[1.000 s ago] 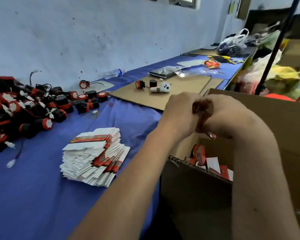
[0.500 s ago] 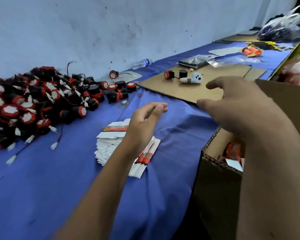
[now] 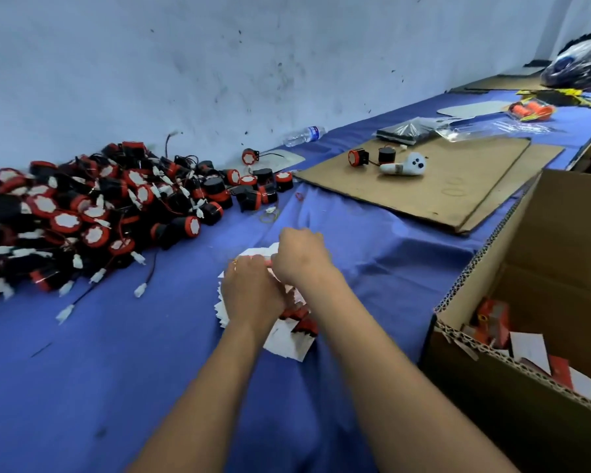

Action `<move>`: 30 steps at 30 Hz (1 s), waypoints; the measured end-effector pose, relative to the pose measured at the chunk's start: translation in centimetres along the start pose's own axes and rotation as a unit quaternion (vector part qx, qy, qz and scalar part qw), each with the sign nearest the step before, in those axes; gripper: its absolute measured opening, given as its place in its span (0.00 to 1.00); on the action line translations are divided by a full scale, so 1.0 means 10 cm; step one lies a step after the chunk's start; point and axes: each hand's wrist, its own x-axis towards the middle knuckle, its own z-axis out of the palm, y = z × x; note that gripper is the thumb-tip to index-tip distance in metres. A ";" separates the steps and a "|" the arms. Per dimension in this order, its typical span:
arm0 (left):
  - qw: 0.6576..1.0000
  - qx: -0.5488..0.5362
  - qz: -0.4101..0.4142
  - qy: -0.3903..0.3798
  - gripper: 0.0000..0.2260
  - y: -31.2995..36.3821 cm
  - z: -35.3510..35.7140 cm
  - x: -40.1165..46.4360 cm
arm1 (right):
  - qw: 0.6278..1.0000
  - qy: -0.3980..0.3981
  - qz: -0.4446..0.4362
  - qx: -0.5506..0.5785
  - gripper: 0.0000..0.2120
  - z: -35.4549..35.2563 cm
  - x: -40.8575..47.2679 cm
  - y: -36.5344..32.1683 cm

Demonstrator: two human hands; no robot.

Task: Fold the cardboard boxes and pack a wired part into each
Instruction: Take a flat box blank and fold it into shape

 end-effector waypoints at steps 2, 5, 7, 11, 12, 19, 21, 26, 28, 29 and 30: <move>0.994 -0.104 -0.010 0.014 0.11 -0.17 0.00 -0.06 | 0.997 -0.054 -0.030 -0.052 0.25 0.26 0.20 -0.05; 0.972 -0.211 -0.092 0.043 0.17 -0.36 -0.01 -0.05 | 0.989 -0.100 -0.058 -0.088 0.28 0.45 0.40 -0.04; 0.938 -0.285 -0.183 0.074 0.19 -0.50 -0.03 0.03 | 0.989 -0.078 -0.085 -0.089 0.27 0.47 0.45 -0.03; 0.866 -0.401 -0.288 0.074 0.24 -0.69 -0.12 0.18 | 0.988 -0.074 -0.130 -0.036 0.40 0.50 0.39 -0.03; 0.865 -0.402 -0.283 0.096 0.24 -0.75 -0.14 0.17 | 0.987 -0.081 -0.134 -0.031 0.45 0.51 0.37 -0.06; 0.751 -0.546 -0.229 0.292 0.12 -1.28 -0.48 0.03 | 0.978 0.056 -0.200 0.012 0.48 0.58 0.19 -0.67; 0.704 -0.576 -0.245 0.335 0.09 -1.52 -0.60 -0.11 | 0.962 0.097 -0.237 0.089 0.45 0.70 0.12 -0.94; 0.626 -0.598 -0.296 0.404 0.10 -2.29 -0.92 -0.61 | 0.943 -0.025 -0.279 0.179 0.33 1.37 -0.24 -1.75; 0.634 -0.567 -0.317 0.418 0.14 -2.56 -0.97 -0.81 | 0.940 -0.048 -0.251 0.226 0.32 1.63 -0.38 -1.97; 0.638 -0.562 -0.315 0.422 0.14 -2.66 -0.97 -0.88 | 0.936 -0.051 -0.237 0.256 0.33 1.73 -0.44 -2.02; 0.640 -0.562 -0.308 0.424 0.14 -2.78 -0.98 -0.94 | 0.927 -0.063 -0.233 0.288 0.36 1.85 -0.51 -2.08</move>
